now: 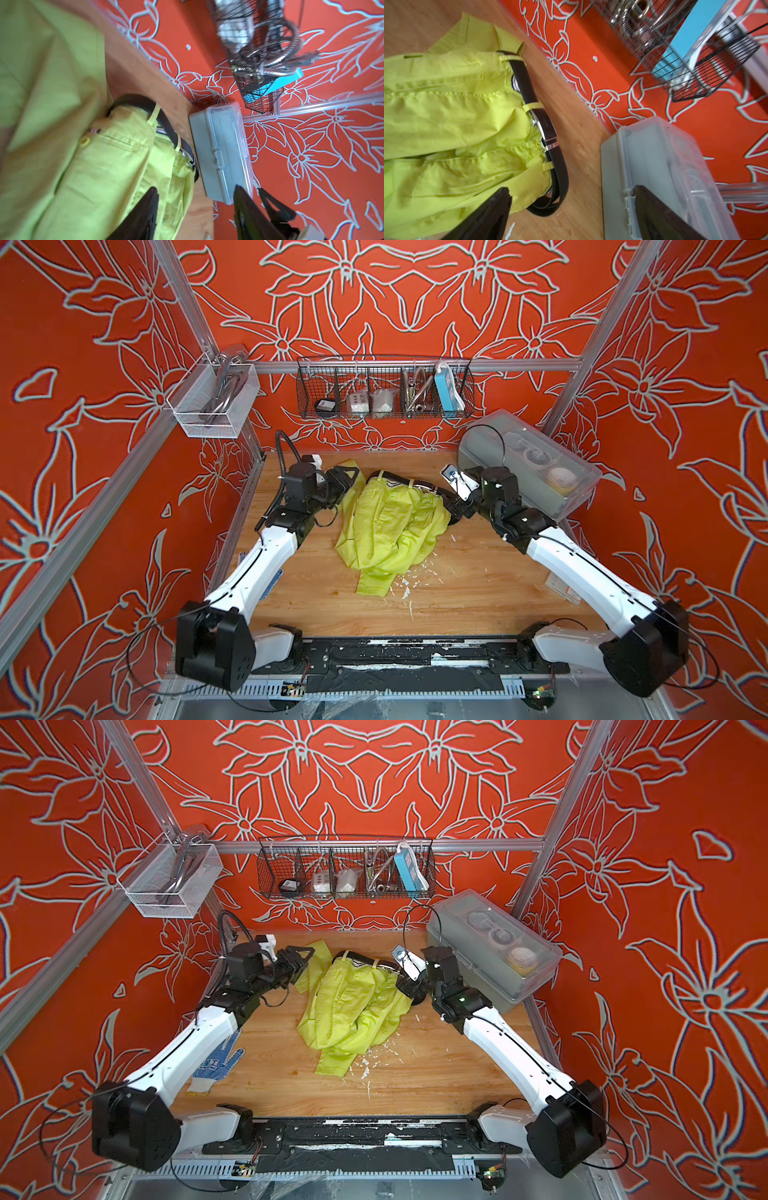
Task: Remove the belt from the trousers
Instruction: Adjust the trousers at the center of the board.
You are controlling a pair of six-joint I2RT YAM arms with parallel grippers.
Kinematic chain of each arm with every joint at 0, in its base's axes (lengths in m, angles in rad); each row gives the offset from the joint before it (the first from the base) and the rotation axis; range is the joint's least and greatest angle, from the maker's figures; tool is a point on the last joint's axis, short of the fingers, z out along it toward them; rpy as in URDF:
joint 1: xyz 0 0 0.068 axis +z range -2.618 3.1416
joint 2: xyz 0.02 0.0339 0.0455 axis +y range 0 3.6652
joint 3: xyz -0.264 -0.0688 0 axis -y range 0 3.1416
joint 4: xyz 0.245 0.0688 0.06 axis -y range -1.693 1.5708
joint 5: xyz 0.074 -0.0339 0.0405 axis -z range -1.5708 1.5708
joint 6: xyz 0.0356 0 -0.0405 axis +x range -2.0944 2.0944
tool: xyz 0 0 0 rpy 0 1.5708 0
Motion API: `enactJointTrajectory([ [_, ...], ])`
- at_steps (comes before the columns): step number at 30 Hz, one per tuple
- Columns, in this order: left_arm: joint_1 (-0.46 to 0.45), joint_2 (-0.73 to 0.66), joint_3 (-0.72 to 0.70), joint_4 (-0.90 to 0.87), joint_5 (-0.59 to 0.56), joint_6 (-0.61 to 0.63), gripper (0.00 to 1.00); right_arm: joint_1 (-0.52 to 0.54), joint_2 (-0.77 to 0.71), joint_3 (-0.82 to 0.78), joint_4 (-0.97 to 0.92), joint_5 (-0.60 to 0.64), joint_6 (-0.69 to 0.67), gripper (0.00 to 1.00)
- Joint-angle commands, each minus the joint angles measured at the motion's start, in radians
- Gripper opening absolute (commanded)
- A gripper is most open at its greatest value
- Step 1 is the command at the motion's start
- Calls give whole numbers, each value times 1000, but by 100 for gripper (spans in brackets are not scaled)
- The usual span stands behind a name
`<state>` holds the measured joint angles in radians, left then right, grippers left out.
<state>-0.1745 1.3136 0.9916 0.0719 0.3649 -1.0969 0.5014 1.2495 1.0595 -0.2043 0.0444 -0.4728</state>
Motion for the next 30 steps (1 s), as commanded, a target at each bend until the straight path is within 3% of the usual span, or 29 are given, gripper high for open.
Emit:
enactJointTrajectory([
  [1,-22,98,47,136,53,-275,59,3,-3,-16,-48,8,73,97],
  [4,-70,201,114,142,43,-308,59,2,-32,-44,-44,3,98,98],
  [8,-124,326,227,107,26,-261,59,1,-61,-93,-51,33,82,99],
  [15,-158,548,393,94,25,-262,58,-12,-114,-146,-65,23,81,100],
  [24,-175,640,531,-49,-2,-196,58,-72,-145,-141,-62,-62,142,100],
  [30,-180,699,570,-90,6,-226,57,-77,-106,-127,-45,-86,158,100],
])
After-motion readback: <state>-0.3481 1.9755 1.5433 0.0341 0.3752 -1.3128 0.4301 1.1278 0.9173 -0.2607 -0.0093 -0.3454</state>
